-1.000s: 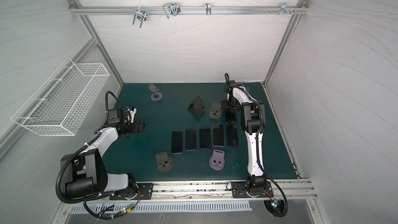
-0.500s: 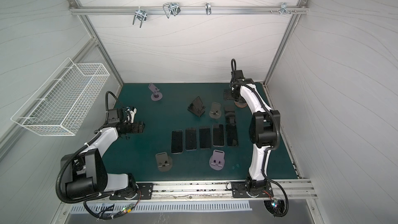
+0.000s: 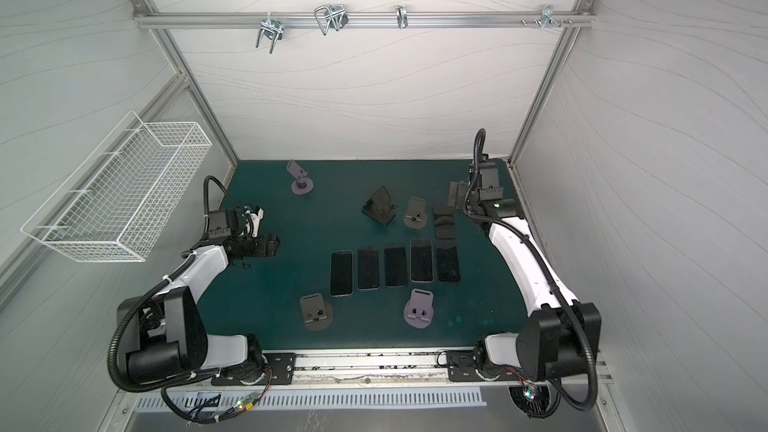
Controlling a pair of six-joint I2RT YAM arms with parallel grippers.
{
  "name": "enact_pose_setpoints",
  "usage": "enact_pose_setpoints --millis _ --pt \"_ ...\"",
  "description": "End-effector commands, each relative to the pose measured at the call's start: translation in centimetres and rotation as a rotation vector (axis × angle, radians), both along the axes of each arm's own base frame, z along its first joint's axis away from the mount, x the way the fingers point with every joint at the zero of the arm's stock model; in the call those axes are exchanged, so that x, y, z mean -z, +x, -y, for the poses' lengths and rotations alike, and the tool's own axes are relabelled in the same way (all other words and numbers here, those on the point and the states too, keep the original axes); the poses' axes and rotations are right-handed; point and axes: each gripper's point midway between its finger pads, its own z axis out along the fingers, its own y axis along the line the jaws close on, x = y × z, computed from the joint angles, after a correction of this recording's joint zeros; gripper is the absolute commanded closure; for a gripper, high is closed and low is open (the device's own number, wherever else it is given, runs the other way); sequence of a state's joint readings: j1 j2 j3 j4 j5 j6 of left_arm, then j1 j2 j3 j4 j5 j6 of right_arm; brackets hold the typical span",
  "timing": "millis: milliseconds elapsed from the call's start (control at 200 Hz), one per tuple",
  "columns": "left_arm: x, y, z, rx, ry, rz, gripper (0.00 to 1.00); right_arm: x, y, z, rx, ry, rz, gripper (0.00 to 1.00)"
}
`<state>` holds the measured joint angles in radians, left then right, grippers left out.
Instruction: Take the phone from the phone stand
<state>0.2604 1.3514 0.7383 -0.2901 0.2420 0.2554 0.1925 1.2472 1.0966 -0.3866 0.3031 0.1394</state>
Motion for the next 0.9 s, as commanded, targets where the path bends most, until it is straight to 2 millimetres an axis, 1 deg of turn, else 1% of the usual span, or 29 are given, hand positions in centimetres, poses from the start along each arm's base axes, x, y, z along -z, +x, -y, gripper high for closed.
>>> enact_pose_setpoints --millis 0,15,55,60,100,175,185,200,220,260,325,370,440,505,590,610,655,665,675,690,755,795,895 --pt "-1.4 1.3 -0.5 0.008 0.023 0.038 0.12 -1.9 -1.1 0.5 -0.011 -0.033 0.156 0.01" --pt "-1.4 1.3 -0.6 0.006 0.024 0.037 0.12 -2.1 -1.3 0.5 -0.018 -0.035 0.175 0.01" --pt "-1.4 1.2 -0.6 0.004 0.024 0.039 0.15 -1.4 -2.1 0.6 -0.029 -0.036 0.206 0.01" --pt "-1.4 1.2 -0.6 0.003 0.024 0.041 0.15 -1.6 -2.1 0.6 -0.028 -0.035 0.218 0.01" --pt "-1.6 1.2 -0.5 0.005 0.026 0.053 0.15 -0.7 -2.7 0.8 -0.030 -0.040 0.253 0.01" --pt "-2.2 1.0 -0.2 0.021 0.026 0.093 0.15 0.9 -3.6 0.2 -0.102 -0.081 0.342 0.01" --pt "-2.2 0.9 -0.1 0.023 0.026 0.096 0.15 1.4 -3.8 0.2 -0.111 -0.090 0.343 0.01" --pt "-2.3 0.9 0.0 0.028 0.026 0.102 0.15 1.3 -3.9 0.1 -0.118 -0.093 0.372 0.01" --pt "-2.4 0.8 0.1 0.032 0.024 0.109 0.15 2.1 -4.1 0.2 -0.122 -0.102 0.381 0.01" --pt "-2.5 0.8 0.2 0.039 0.024 0.119 0.15 2.7 -4.4 0.3 -0.125 -0.105 0.418 0.01" --pt "-2.6 0.7 0.2 0.039 0.024 0.122 0.14 4.8 -4.7 1.0 -0.102 -0.092 0.409 0.01" --pt "-2.6 0.8 0.2 0.037 0.023 0.125 0.14 6.1 -4.8 1.1 -0.116 -0.076 0.387 0.01" --pt "-2.8 1.0 0.4 0.032 0.005 0.136 0.13 8.0 -4.6 1.4 -0.135 -0.030 0.361 0.01" --pt "-3.1 1.2 1.0 0.058 -0.019 0.150 0.12 9.6 -4.5 1.5 -0.151 0.004 0.344 0.01" --pt "-3.7 1.8 1.0 0.024 -0.049 0.184 0.10 10.6 -4.0 1.6 -0.154 0.026 0.354 0.01" --pt "-3.9 1.9 1.1 0.024 -0.058 0.195 0.10 11.1 -3.9 1.6 -0.155 0.028 0.347 0.01" --pt "-4.2 2.0 1.6 0.035 -0.086 0.217 0.07 11.7 -3.6 1.7 -0.152 0.029 0.345 0.01" --pt "-4.3 2.0 1.7 0.037 -0.092 0.223 0.05 11.9 -3.5 1.7 -0.152 0.030 0.342 0.01" --pt "-4.4 2.0 1.9 0.039 -0.100 0.227 0.01 11.9 -3.4 1.8 -0.150 0.031 0.346 0.01" --pt "-4.5 2.1 2.0 0.038 -0.109 0.236 0.00 12.0 -3.2 1.8 -0.152 0.034 0.350 0.01" --pt "-4.7 2.2 2.3 0.029 -0.141 0.261 0.00 12.2 -2.5 1.5 -0.171 0.042 0.336 0.01" --pt "-4.7 2.4 2.1 0.008 -0.147 0.279 0.00 12.6 -2.1 1.4 -0.180 0.052 0.292 0.01" --pt "-4.3 3.0 1.7 -0.045 -0.165 0.325 0.00 12.9 -1.4 1.2 -0.193 0.066 0.256 0.01"
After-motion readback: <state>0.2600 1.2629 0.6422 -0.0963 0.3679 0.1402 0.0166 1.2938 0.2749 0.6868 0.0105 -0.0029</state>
